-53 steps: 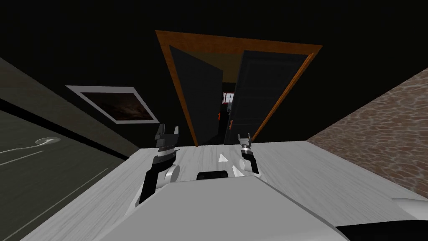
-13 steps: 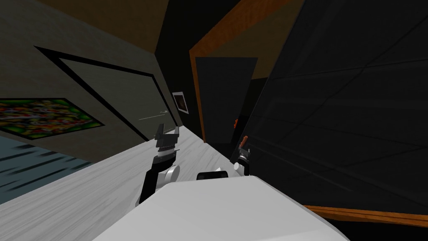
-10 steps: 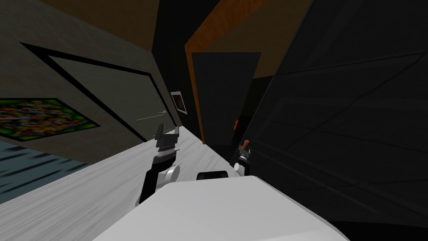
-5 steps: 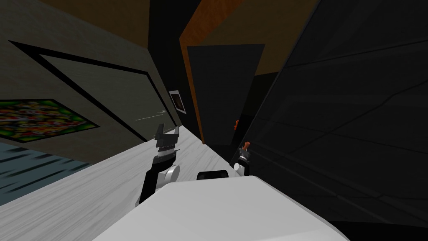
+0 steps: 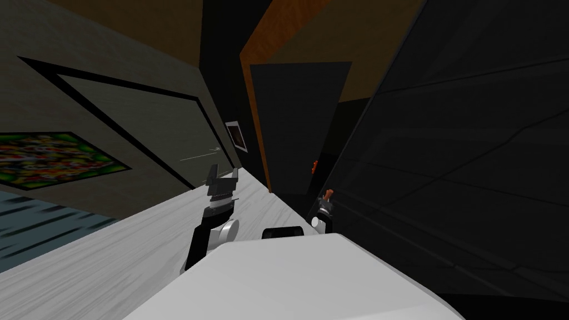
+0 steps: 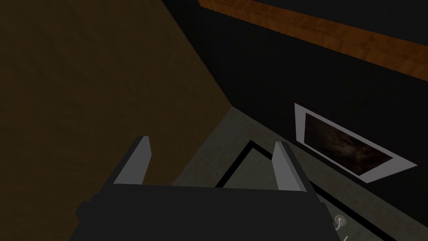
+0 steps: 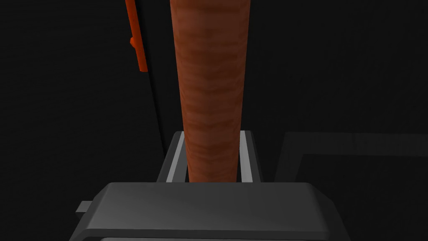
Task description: Push the door open
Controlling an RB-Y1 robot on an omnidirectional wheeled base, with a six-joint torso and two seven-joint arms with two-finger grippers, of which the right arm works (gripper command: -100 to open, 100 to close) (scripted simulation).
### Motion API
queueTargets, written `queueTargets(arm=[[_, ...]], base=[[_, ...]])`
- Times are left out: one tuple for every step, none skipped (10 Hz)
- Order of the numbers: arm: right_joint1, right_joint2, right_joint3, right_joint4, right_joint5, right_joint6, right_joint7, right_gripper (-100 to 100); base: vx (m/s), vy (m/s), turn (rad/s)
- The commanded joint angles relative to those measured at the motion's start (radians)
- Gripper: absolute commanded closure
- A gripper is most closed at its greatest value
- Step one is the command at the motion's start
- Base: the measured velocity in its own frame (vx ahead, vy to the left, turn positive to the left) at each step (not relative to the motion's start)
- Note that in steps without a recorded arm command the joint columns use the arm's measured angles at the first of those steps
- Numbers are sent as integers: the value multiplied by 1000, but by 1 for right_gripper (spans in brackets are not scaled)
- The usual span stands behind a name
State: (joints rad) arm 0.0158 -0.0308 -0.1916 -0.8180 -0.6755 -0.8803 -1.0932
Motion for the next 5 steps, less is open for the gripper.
queueTargets(arm=[[-5, -11, -19, -10, -10, -10, 9, 100], [-7, -14, -34, -7, -20, -14, 14, 100], [-9, -18, -50, -4, -32, -18, 19, 100], [-11, -22, -67, -1, -44, -22, 25, 100], [-13, -24, -77, 1, -51, -24, 28, 100]], base=[[182, -56, -3], [195, -84, 7], [198, -61, 15], [192, -71, -7], [165, -99, 26]])
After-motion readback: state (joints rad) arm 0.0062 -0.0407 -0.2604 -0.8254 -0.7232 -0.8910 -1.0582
